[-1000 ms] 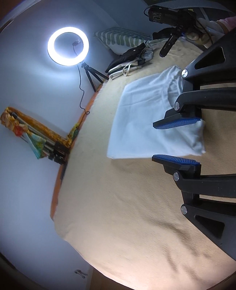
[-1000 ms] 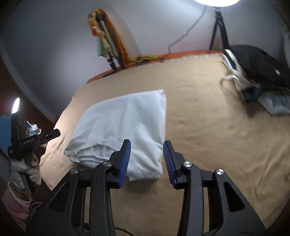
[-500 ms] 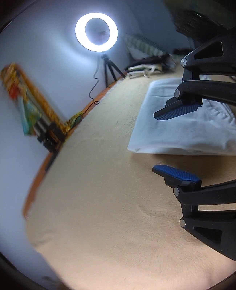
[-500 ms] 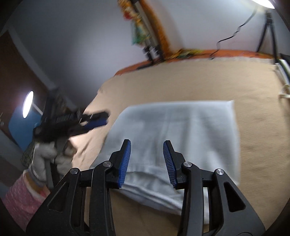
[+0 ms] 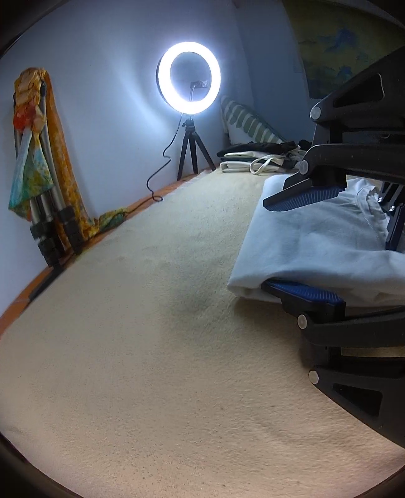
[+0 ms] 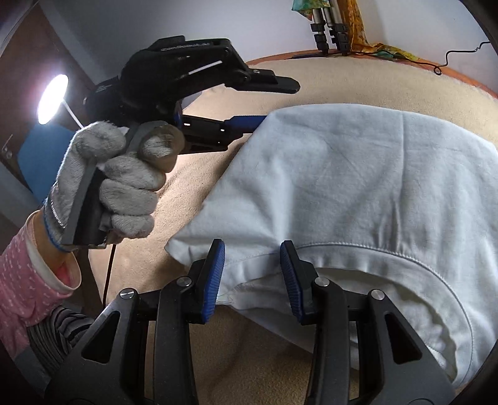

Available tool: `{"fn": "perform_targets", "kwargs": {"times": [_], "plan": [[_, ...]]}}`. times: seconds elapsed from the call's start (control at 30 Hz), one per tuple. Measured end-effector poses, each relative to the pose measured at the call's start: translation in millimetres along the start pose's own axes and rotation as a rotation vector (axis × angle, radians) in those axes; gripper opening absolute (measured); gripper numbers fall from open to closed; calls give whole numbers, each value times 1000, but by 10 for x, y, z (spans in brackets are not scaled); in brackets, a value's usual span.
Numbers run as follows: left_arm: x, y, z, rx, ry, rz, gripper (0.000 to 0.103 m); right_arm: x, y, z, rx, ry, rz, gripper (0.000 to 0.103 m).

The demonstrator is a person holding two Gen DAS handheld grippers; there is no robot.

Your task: Fold small clothes

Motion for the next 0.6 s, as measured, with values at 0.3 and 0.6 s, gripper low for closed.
{"fn": "perform_targets", "kwargs": {"times": [0.3, 0.6], "plan": [[173, -162, 46, -80, -37, -237, 38, -92, -59, 26, -22, -33, -13, 39], [-30, -455, -147, 169, 137, -228, 39, -28, -206, -39, -16, -26, -13, 39]]}}
Point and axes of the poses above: each gripper's, at about its wrist camera, not at the fingertips, and y roughly the way its jaws point, z to its left, x to its top, the point moved 1 cm from there along y, roughly the way its jaws point, and after that the axes turned 4 degrees about -x, right-handed, at the moved point
